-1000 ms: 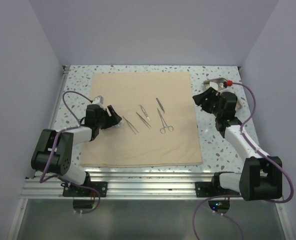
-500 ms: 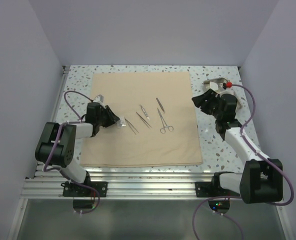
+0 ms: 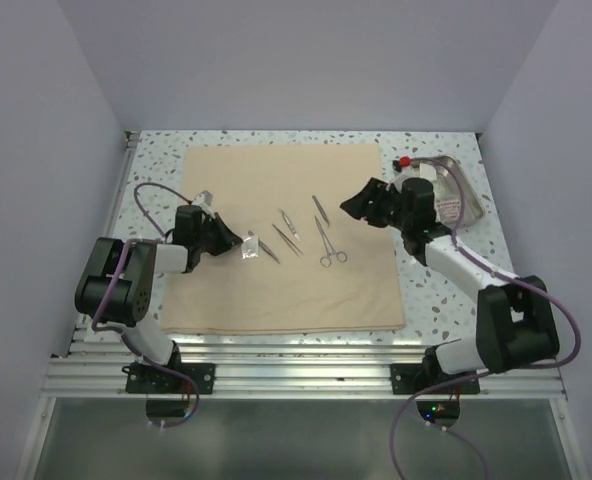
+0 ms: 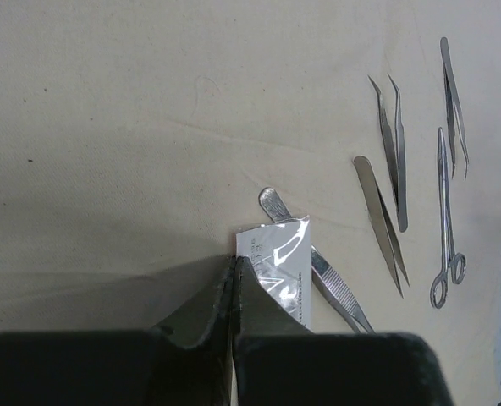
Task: Prepare the surgical pack
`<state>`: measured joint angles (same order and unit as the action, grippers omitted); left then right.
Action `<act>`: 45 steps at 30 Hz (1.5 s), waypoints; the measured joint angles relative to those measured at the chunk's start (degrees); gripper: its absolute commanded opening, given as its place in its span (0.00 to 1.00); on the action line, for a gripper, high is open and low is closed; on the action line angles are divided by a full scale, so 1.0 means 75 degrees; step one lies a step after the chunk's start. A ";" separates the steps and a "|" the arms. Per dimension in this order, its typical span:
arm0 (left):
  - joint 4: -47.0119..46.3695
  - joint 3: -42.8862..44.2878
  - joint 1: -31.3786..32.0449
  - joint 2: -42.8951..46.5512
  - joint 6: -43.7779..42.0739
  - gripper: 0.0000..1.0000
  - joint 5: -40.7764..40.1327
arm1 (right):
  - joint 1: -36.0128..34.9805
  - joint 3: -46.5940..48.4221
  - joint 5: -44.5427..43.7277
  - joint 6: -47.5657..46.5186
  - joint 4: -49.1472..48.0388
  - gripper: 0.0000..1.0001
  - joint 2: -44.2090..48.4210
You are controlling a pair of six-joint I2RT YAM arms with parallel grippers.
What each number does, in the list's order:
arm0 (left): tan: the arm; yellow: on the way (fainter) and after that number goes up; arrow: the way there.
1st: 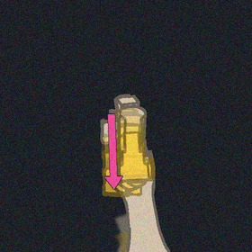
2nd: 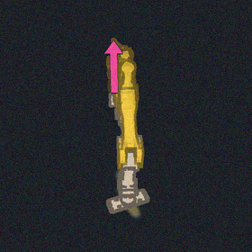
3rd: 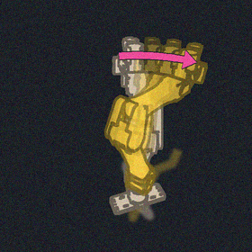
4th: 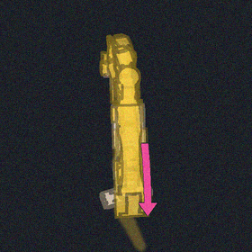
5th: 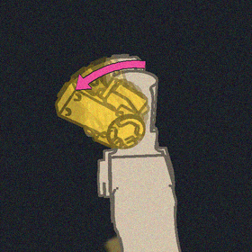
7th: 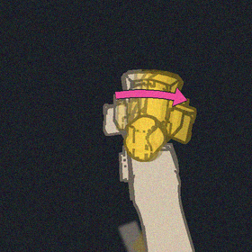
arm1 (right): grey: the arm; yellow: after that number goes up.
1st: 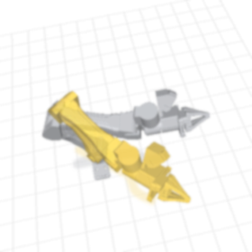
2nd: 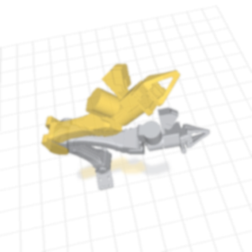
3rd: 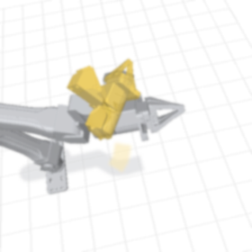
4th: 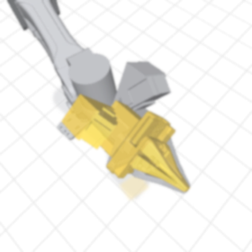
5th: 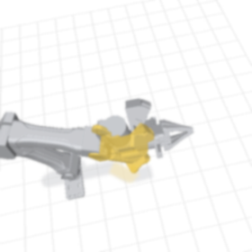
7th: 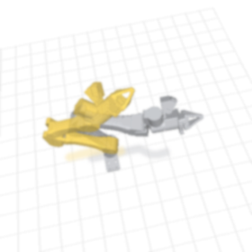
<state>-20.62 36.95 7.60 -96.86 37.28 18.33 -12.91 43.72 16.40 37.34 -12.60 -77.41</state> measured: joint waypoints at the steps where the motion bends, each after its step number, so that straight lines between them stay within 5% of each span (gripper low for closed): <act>1: -0.0152 -0.0093 0.0000 0.0000 0.0003 0.00 0.0131 | -0.0181 0.0219 0.0204 -0.0020 -0.0003 0.62 -0.0303; 12: -0.1856 -0.1408 0.0003 0.0845 0.0189 0.00 0.1405 | -0.2192 0.1635 0.1035 -0.0219 -0.0023 0.59 -0.2200; 25: -0.4561 -0.2040 0.0003 0.1204 0.1341 0.00 0.2882 | -0.2699 0.1853 0.1731 -0.0017 -0.0959 0.57 -0.3343; 35: -0.5447 -0.2124 0.0003 0.1134 0.1891 0.00 0.3354 | -0.2757 0.1853 0.2192 0.0417 -0.2043 0.51 -0.3742; 42: -0.5770 -0.2130 0.0003 0.0912 0.2101 0.00 0.3480 | -0.2780 0.1853 0.2384 0.0685 -0.2492 0.37 -0.3902; 45: -0.5779 -0.2130 0.0003 0.0901 0.2127 0.00 0.3503 | -0.2798 0.1853 0.2457 0.0764 -0.2629 0.18 -0.3911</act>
<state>-63.96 20.97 7.62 -90.11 53.23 44.60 -33.89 57.63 34.83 43.07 -32.32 -106.74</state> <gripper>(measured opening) 0.005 0.269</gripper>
